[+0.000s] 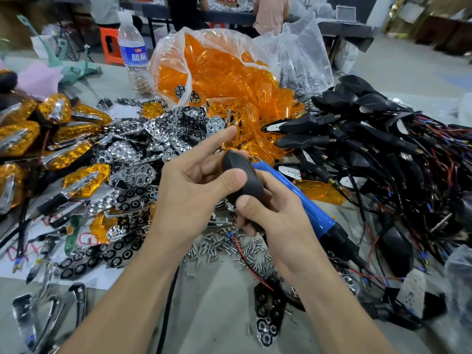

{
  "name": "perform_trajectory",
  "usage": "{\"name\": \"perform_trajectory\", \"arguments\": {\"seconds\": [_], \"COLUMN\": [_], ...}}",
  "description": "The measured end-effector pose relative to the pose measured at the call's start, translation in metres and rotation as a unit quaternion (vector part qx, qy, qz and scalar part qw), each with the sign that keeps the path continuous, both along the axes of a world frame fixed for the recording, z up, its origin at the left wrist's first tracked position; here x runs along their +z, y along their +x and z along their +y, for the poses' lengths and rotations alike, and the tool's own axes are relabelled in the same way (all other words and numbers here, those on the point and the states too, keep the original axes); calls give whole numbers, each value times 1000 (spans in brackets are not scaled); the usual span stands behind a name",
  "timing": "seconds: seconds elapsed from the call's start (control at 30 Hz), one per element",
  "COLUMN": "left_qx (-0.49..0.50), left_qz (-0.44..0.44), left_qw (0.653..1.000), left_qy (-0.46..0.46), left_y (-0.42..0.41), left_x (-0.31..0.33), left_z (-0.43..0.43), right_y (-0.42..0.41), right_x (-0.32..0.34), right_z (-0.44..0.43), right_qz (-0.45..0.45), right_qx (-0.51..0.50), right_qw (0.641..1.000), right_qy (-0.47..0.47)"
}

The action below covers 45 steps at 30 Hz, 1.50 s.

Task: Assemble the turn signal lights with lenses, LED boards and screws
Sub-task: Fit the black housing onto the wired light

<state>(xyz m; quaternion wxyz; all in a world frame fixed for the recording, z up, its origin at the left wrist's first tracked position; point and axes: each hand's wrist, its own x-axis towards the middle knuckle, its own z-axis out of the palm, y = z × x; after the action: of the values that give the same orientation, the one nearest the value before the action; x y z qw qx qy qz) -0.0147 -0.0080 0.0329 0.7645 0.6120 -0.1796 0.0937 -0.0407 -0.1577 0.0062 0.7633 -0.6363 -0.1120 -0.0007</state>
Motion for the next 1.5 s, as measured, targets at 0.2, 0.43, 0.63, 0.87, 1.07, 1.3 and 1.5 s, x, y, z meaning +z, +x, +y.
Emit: {"name": "perform_trajectory", "arguments": {"seconds": [0.2, 0.43, 0.63, 0.87, 1.07, 1.3, 1.5], "left_qx": [53, 113, 131, 73, -21, -127, -80], "left_qz": [-6, -10, 26, 58, 113, 88, 227], "left_qw": [998, 992, 989, 989, 990, 984, 971], "left_qy": [16, 47, 62, 115, 87, 86, 14], "left_y": [-2, -4, -5, -5, 10, 15, 3], "left_x": [-3, -9, -13, -21, -21, -15, -10], "left_z": [-9, -16, -19, -26, -10, 5, -15], "right_y": [-2, -2, -2, -10, -1, 1, 1], "right_x": [0, -5, -6, 0, 5, 11, 7], "right_z": [4, 12, 15, 7, -6, -17, -8], "right_qz": [-20, -58, -20, -112, -26, 66, -9], "right_qx": [-17, -69, -100, -278, -146, -48, -119], "right_qw": [999, 988, 985, 890, 962, 993, 974], "right_qy": [-32, -126, -137, -342, -228, -87, -193]}}
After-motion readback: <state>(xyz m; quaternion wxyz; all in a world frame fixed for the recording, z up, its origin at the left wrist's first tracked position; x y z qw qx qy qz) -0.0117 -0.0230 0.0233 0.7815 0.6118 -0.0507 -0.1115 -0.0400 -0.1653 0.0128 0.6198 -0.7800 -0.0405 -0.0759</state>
